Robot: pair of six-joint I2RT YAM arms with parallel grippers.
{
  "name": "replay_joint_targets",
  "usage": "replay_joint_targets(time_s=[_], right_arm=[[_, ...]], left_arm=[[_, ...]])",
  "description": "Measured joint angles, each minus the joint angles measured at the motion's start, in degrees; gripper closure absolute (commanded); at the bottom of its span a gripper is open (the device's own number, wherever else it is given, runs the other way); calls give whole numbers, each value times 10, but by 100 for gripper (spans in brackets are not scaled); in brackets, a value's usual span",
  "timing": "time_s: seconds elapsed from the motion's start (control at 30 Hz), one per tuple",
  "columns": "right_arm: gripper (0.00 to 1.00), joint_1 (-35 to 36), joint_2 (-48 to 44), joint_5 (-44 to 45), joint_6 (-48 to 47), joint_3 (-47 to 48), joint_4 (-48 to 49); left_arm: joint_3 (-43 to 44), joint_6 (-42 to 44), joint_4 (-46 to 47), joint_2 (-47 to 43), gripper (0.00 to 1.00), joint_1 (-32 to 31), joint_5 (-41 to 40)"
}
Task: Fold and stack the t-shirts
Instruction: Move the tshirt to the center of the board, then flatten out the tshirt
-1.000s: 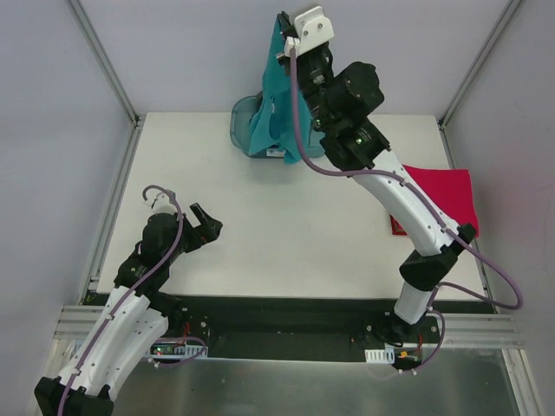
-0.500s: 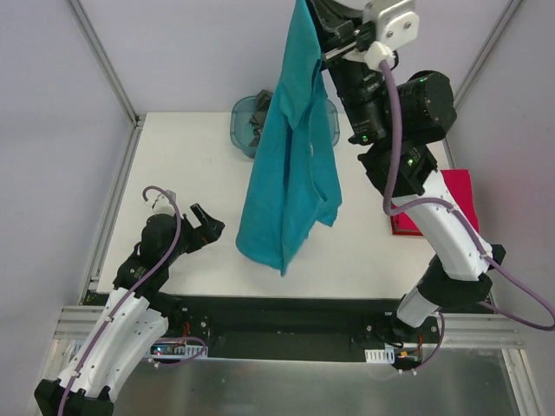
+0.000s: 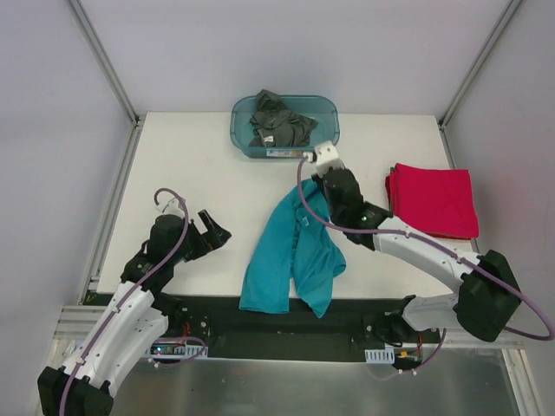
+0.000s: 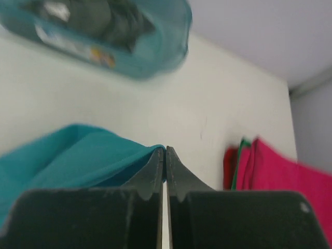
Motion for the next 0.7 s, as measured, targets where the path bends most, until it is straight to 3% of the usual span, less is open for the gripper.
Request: replay_joint_targets(time_s=[0.1,0.27,0.5,0.7], right_arm=[[100,-32,-25,44,92,-147,-27],[100,-54,-93,88,235,-275,-81],[100,-113,-138,110,390,-306,-156],[100,-137,-137,109,444,-306,-203]], left_arm=[[-16,-4,7,21,1,0,35],[-37,-9,20,48,1,-23,119],[-19,-30,43,106,2,-262,95],[45,-39,52,263,1,-334,59]])
